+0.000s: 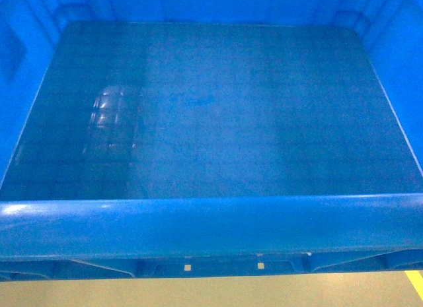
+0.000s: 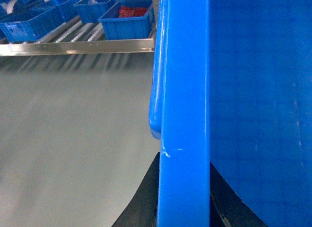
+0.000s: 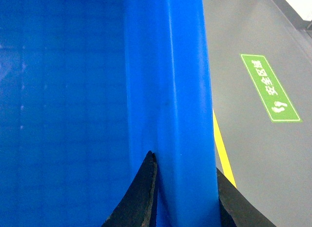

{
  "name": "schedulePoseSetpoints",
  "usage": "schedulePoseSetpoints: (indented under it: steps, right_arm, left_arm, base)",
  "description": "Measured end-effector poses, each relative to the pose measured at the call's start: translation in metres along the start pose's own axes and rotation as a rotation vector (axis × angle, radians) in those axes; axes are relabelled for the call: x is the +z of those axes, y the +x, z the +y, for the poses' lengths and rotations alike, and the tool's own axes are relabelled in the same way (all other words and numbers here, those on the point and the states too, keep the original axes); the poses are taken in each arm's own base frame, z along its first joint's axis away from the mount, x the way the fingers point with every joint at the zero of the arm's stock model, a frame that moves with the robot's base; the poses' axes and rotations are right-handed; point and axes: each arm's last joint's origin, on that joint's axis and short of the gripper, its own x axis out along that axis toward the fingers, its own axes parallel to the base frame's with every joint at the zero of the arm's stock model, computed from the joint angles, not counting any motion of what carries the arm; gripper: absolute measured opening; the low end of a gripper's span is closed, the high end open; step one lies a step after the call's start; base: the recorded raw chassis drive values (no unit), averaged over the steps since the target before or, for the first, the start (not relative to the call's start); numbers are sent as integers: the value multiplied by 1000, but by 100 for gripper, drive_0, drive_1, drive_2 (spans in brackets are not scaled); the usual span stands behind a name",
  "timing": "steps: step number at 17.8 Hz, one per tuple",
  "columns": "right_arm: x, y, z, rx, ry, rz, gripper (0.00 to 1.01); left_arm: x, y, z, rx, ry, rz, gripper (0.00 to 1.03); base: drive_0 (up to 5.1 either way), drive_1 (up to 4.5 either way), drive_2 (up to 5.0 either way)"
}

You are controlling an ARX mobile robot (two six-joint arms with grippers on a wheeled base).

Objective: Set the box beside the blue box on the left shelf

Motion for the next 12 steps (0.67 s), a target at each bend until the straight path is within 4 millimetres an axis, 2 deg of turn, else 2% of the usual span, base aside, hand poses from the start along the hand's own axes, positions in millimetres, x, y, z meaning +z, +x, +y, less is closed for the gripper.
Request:
schedulePoseSetpoints:
  steps: [12]
  right_arm:
    - [0, 0, 0, 0, -2, 0, 17]
  left_arm:
    - [0, 0, 0, 0, 0, 1, 11]
  base:
    - [-8, 411, -428]
